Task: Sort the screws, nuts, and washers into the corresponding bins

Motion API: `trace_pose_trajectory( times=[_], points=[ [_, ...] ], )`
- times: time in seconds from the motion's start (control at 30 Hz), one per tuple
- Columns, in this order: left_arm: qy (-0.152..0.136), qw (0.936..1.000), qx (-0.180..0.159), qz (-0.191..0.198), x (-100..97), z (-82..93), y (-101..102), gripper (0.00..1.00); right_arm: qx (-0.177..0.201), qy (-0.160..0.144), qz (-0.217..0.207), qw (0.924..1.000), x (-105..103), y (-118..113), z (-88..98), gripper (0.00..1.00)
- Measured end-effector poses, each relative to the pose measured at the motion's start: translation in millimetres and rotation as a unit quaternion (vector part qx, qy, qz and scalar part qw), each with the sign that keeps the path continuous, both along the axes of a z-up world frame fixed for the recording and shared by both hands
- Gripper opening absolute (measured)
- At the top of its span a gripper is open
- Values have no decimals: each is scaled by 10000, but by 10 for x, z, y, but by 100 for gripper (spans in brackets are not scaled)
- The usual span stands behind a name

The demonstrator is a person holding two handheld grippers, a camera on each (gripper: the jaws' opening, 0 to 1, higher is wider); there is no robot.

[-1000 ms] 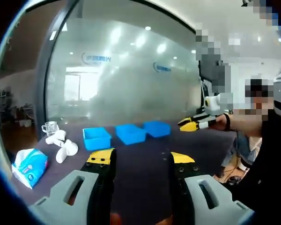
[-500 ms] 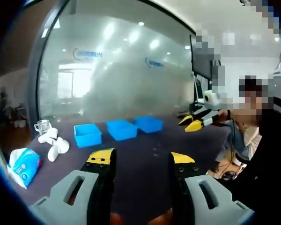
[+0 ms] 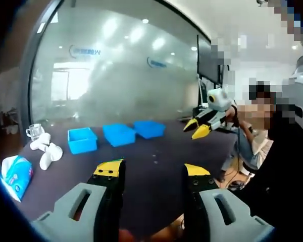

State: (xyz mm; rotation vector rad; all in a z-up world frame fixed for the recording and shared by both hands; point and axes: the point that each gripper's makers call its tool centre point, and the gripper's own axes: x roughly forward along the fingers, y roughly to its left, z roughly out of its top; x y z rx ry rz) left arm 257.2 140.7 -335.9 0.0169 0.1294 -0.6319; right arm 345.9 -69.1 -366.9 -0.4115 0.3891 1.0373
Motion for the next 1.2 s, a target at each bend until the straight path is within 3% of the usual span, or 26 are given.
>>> trace_pose_trajectory(
  times=[0.3,0.73,0.8,1.2],
  points=[
    [88,9999,52,-107,-14,-66,-12,43,-657,119,407,9969,44,127,-70,27],
    [169,9998,93,-58,50,-125,38,43,-1506,348,1188,9808,201,446,-167,25],
    [218,9997,93,-51,66,-141,42,43,-1723,515,1366,9742,241,463,-239,23],
    [294,9995,96,-34,94,-176,25,43,-2712,553,1951,9409,368,631,-580,23]
  ],
)
